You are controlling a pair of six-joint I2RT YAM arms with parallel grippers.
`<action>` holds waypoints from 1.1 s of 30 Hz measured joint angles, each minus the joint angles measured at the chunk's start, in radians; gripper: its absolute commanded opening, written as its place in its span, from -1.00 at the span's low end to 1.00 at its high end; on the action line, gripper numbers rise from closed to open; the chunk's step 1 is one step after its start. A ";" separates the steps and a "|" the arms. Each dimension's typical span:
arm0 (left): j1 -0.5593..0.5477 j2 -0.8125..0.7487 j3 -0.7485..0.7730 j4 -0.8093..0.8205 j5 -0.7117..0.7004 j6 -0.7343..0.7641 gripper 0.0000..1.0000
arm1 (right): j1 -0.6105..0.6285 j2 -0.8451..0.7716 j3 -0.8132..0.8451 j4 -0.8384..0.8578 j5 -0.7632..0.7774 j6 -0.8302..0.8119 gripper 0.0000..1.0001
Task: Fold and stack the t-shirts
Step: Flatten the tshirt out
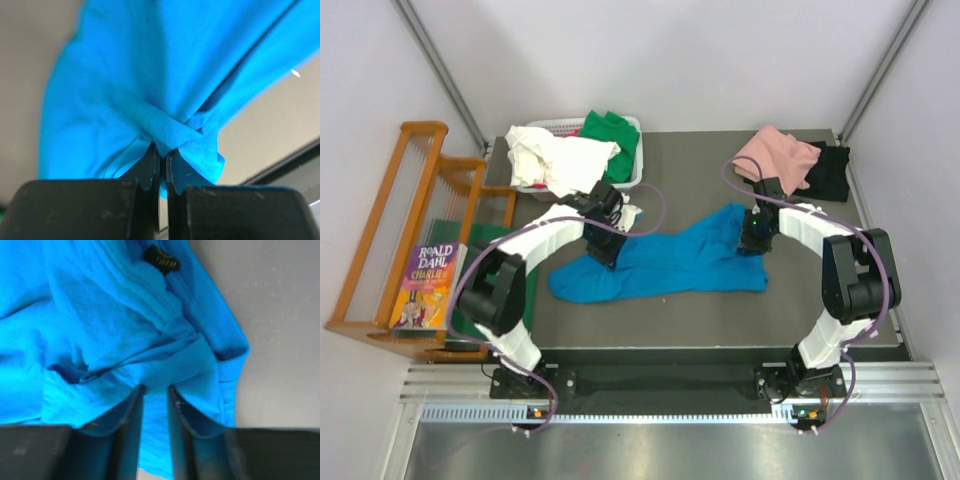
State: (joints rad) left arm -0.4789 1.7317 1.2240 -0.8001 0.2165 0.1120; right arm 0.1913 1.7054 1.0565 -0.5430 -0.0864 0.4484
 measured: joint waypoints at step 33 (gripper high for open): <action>0.012 -0.468 -0.128 -0.261 -0.119 0.182 -0.56 | 0.117 -0.264 -0.158 -0.018 0.023 0.025 -0.13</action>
State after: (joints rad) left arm -0.4671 1.2633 1.0958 -1.0615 0.0975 0.2935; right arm 0.3084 1.4418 0.8982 -0.5610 -0.0639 0.4732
